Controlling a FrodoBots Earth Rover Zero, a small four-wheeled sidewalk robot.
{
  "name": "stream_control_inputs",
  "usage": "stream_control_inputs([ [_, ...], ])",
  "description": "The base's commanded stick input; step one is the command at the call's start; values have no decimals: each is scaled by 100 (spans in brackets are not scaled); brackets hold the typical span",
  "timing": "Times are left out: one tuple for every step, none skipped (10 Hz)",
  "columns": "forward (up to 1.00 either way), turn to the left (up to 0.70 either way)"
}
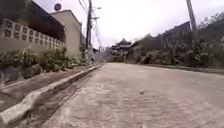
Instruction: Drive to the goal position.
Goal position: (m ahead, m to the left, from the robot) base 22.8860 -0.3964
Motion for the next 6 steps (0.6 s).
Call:
stream_control_inputs([
  [100, 0],
  [100, 0],
  [100, 0],
  [100, 0],
  [100, 0],
  [100, 0],
])
